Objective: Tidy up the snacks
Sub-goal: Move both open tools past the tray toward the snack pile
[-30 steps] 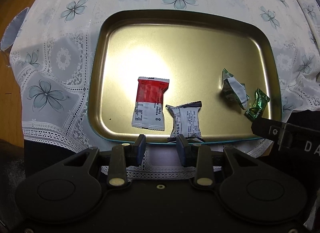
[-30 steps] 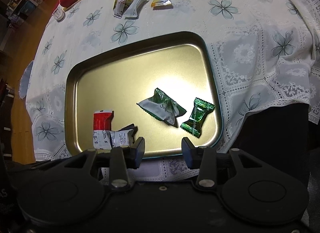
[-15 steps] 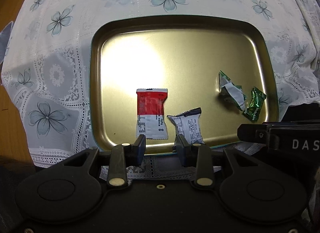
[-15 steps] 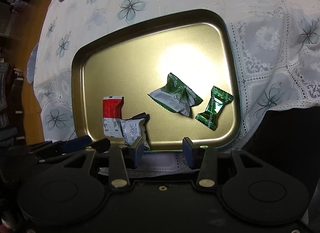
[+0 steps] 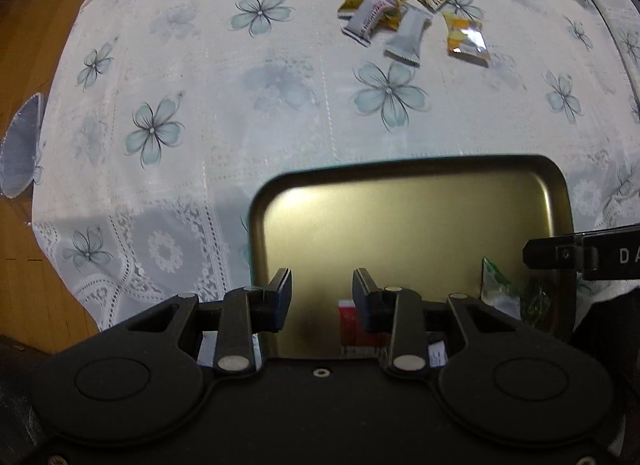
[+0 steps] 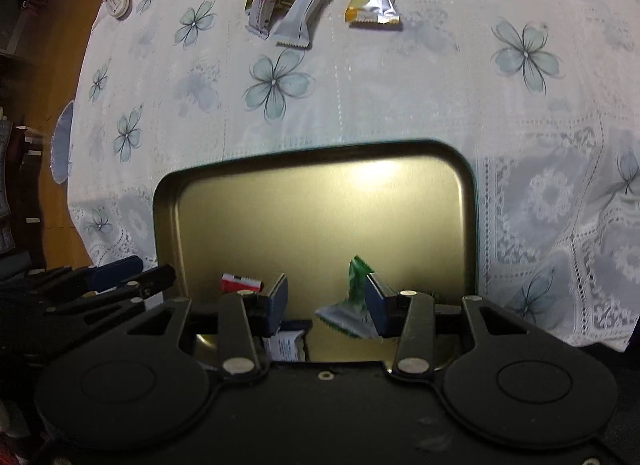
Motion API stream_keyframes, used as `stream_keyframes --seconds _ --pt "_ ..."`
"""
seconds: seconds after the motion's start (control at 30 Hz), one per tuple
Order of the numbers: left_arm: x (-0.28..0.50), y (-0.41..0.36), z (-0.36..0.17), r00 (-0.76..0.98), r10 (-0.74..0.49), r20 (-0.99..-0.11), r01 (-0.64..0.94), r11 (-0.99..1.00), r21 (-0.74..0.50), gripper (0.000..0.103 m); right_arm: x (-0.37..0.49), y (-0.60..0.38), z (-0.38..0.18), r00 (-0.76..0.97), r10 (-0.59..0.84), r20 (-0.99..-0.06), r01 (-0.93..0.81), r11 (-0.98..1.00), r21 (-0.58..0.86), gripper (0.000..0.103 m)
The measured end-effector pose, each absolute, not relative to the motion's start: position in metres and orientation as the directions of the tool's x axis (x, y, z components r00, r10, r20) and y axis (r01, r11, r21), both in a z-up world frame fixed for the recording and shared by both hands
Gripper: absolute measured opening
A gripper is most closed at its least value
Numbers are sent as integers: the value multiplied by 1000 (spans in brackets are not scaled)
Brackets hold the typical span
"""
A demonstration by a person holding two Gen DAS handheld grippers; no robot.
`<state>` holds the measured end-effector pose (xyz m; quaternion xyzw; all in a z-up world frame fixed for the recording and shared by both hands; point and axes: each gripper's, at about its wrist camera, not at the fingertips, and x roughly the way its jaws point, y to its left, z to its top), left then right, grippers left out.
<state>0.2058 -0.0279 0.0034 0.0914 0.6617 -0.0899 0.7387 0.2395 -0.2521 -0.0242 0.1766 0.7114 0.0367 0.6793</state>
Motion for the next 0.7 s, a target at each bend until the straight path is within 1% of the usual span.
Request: stream_keyframes --seconds 0.17,0.4,0.6,0.7 --pt "248 -28 -2 124 3 -992 231 972 32 44 294 -259 -37 41 257 -966 194 946 260 46" --pt "296 -29 -13 132 -10 -991 174 985 13 44 370 -273 -63 151 201 -968 247 940 234 46" --pt "322 -31 -23 150 -7 -989 146 989 15 44 413 -287 -92 187 182 -965 324 916 235 46" --pt "330 -31 -26 171 -9 -985 144 989 16 44 423 -289 -103 191 172 -966 336 914 229 46"
